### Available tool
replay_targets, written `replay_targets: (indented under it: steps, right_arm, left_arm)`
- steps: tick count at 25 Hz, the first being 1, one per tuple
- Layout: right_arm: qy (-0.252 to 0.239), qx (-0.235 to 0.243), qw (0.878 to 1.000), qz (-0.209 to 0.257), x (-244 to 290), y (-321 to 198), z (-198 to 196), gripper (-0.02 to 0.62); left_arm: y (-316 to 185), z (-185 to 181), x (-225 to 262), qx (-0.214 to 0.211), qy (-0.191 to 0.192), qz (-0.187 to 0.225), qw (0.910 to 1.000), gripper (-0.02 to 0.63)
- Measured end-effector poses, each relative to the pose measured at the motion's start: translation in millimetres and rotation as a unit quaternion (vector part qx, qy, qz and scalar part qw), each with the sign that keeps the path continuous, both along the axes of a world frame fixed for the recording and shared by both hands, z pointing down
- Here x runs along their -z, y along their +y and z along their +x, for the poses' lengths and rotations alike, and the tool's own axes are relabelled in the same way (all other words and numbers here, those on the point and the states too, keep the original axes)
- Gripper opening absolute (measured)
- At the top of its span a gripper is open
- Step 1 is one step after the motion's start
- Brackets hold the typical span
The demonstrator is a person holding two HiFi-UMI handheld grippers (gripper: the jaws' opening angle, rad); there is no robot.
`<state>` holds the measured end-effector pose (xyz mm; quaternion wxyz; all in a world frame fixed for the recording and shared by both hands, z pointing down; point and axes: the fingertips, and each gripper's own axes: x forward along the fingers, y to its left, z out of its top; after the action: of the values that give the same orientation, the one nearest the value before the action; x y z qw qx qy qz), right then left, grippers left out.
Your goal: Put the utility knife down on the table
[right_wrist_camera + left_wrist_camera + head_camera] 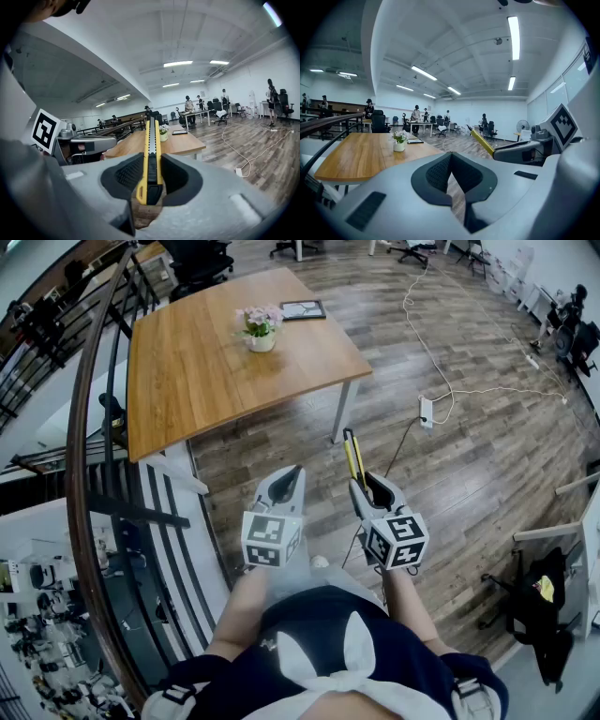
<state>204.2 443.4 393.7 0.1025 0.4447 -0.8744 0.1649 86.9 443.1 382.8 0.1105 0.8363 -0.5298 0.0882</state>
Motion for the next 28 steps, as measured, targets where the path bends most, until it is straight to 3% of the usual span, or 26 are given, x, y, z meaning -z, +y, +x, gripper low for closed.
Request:
replay_targets:
  steps: [10, 28]
  right_arm:
    - [0.003, -0.002, 1.0, -0.008, -9, -41, -11, 0.115]
    - [0.027, -0.015, 1.0, 0.003, 2, -188, -85, 0.115]
  left_arm:
    - [-41, -4, -13, -0.014, -0.001, -0.016, 0.9998, 0.017]
    - [-195, -84, -6, -0.032, 0.01, -0.007, 0.9994, 0.017]
